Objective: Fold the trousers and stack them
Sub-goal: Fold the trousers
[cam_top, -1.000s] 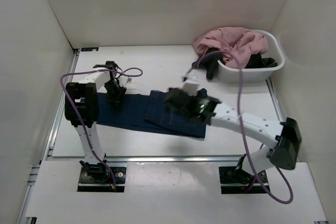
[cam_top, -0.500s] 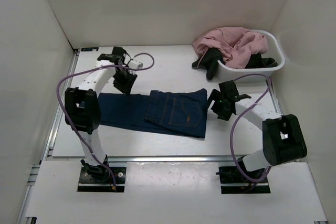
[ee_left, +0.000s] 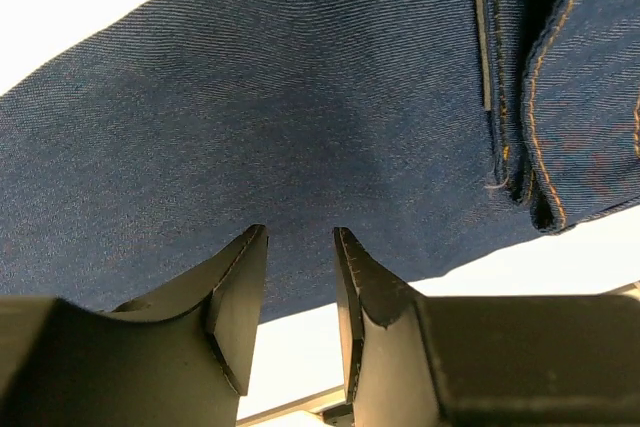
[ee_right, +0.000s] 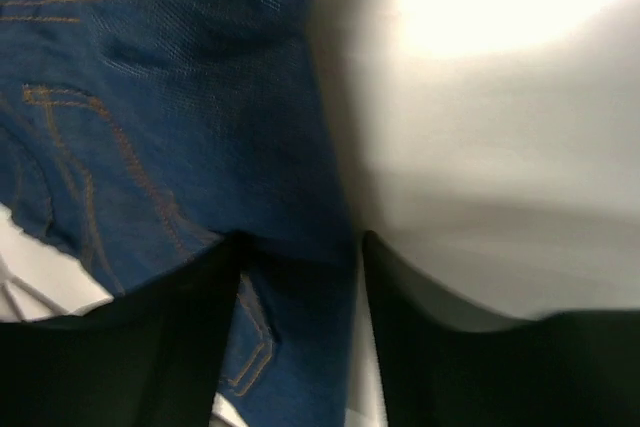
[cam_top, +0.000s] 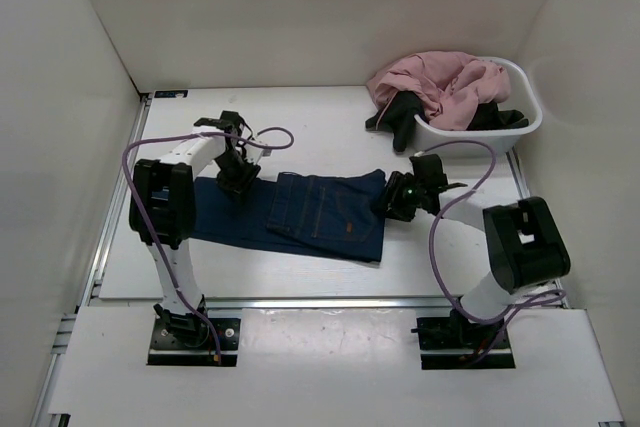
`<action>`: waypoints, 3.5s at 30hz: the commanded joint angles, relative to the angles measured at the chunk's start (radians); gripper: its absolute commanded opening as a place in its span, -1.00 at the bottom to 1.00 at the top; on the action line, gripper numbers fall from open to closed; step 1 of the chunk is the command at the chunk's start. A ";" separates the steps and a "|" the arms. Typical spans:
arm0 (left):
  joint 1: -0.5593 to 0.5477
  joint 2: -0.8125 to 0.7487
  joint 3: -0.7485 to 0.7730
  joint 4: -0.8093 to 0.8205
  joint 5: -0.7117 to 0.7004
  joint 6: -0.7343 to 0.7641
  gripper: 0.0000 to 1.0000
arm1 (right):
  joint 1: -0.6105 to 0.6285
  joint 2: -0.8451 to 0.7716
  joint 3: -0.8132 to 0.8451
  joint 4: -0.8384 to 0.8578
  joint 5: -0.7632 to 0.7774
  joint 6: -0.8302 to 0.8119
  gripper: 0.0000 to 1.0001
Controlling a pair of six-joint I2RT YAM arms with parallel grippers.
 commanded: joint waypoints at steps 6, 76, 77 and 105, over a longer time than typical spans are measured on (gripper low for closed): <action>0.077 -0.087 -0.046 0.019 -0.017 0.010 -0.11 | -0.052 0.042 0.001 -0.124 -0.002 -0.010 -0.97; 0.122 0.109 0.101 0.028 -0.100 -0.033 -0.30 | 0.585 0.700 1.583 -0.669 0.243 0.135 0.28; 0.122 0.098 0.139 0.017 -0.091 -0.024 -0.30 | 0.585 0.668 1.574 -0.687 0.274 0.124 0.30; -0.174 0.444 0.606 0.063 -0.060 -0.033 -0.29 | 0.103 0.081 0.084 -0.341 0.052 -0.052 0.05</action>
